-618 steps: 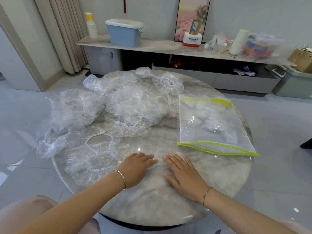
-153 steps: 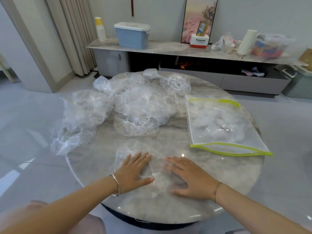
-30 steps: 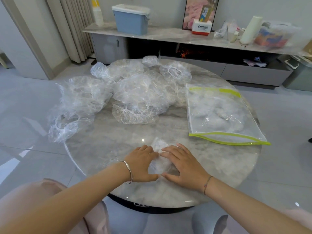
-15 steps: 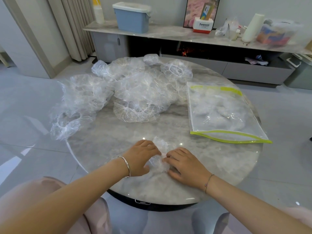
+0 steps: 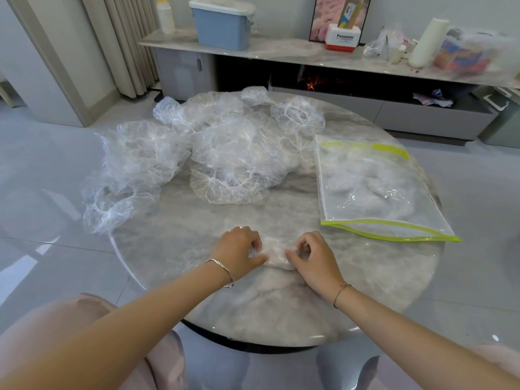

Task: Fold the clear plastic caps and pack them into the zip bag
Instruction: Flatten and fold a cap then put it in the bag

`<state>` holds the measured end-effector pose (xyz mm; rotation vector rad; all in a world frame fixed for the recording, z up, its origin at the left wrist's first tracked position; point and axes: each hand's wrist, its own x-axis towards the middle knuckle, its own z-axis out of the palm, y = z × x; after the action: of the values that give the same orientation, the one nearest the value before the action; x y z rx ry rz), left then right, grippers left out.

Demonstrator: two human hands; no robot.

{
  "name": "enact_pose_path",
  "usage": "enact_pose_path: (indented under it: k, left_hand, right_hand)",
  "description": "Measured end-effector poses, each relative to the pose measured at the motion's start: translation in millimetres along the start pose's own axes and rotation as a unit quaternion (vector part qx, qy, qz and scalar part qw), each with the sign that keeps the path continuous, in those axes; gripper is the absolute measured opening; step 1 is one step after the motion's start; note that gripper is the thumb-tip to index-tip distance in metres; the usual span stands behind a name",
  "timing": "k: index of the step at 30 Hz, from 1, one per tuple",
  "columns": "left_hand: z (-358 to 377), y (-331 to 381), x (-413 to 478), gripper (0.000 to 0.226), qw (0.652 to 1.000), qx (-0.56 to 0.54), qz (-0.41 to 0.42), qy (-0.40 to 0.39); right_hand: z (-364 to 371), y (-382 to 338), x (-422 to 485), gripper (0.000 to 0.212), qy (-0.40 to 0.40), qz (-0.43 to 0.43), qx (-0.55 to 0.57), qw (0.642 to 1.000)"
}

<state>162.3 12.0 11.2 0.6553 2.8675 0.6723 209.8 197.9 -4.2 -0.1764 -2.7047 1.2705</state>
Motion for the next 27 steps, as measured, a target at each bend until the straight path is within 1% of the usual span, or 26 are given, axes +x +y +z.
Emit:
enact_pose_path:
  k: [1,2,3,4,6,8,9,10,11,13,14,15,16,17,19,20,21,22,24,26,27]
  left_hand:
    - [1.1,-0.6,0.9,0.041,1.0,0.006,-0.01,0.005]
    - [1.9,-1.2,2.0,0.051,1.0,0.016,-0.025,0.007]
    - [1.8,-1.2,2.7,0.059,0.999,0.025,-0.044,0.004]
    - [1.5,-1.3,4.2,0.063,0.998,0.026,-0.063,-0.004]
    - [-0.6,-0.8,8.7,0.059,0.996,0.021,-0.077,-0.031]
    - [-5.8,1.6,13.0,0.047,0.996,-0.011,-0.079,-0.048]
    - [-8.4,2.5,15.2,0.039,0.994,-0.06,-0.081,-0.047]
    - [-11.2,4.1,17.0,0.03,0.987,-0.132,-0.085,-0.046]
    - [-14.5,8.5,18.6,0.026,0.972,-0.214,-0.089,-0.048]
    - [-22.7,21.1,18.7,0.021,0.928,-0.353,-0.096,-0.065]
    - [-25.9,27.3,18.9,0.019,0.914,-0.39,-0.091,-0.07]
    - [-28.9,33.6,19.4,0.018,0.907,-0.407,-0.08,-0.072]
    - [-31.3,40.2,21.2,0.018,0.908,-0.406,-0.063,-0.077]
    - [-34.2,46.7,22.6,0.019,0.911,-0.4,-0.046,-0.084]
    - [-35.1,58.5,27.2,0.019,0.915,-0.389,-0.016,-0.11]
    - [-35.7,61.0,28.6,0.018,0.915,-0.385,-0.008,-0.118]
    - [-35.3,67.4,30.7,0.016,0.916,-0.382,0.001,-0.126]
    - [-34.5,71.1,32.8,0.016,0.917,-0.378,0.004,-0.129]
    - [-32.0,82.2,40.4,0.02,0.918,-0.373,0.007,-0.135]
    - [-27.9,92.0,51.5,0.019,0.916,-0.383,0.002,-0.118]
    - [-24.1,96.5,58.1,0.016,0.915,-0.391,-0.003,-0.094]
  right_hand:
    - [-1.1,-0.4,2.4,0.022,-0.006,-0.004,-0.016,1.0]
    - [-2.1,-0.3,5.4,0.026,-0.021,-0.006,-0.034,0.999]
    - [-3.7,-0.4,8.3,0.03,-0.043,-0.006,-0.054,0.998]
    - [-5.4,-1.8,11.0,0.029,-0.066,-0.004,-0.069,0.995]
    - [-7.8,-3.8,14.3,0.018,-0.097,0.017,-0.052,0.994]
    - [-12.2,-7.9,14.3,0.02,-0.1,0.065,0.042,0.992]
    - [-15.2,-10.2,14.3,0.022,-0.093,0.09,0.097,0.987]
    - [-19.5,-13.1,14.0,0.021,-0.086,0.111,0.151,0.979]
    - [-26.2,-15.9,13.2,0.02,-0.086,0.128,0.191,0.969]
    - [-39.1,-20.4,12.5,0.017,-0.113,0.147,0.24,0.953]
    - [-46.0,-22.2,12.6,0.016,-0.13,0.154,0.252,0.947]
    - [-52.9,-22.8,12.7,0.015,-0.144,0.161,0.256,0.942]
    - [-60.6,-22.4,13.0,0.017,-0.156,0.17,0.257,0.938]
    - [-67.7,-20.8,13.8,0.028,-0.174,0.174,0.253,0.936]
    - [-81.7,-17.5,13.6,0.063,-0.209,0.186,0.253,0.926]
    - [-84.5,-17.8,12.7,0.071,-0.222,0.193,0.255,0.921]
    - [-89.6,-14.4,9.9,0.068,-0.224,0.196,0.256,0.92]
    - [-91.9,-13.2,7.2,0.055,-0.218,0.197,0.26,0.92]
    - [-99.2,-8.2,1.6,0.033,-0.178,0.207,0.275,0.922]
    - [-107.8,0.5,-0.5,0.024,-0.125,0.224,0.306,0.917]
    - [-113.4,3.9,-1.0,0.019,-0.099,0.228,0.319,0.915]
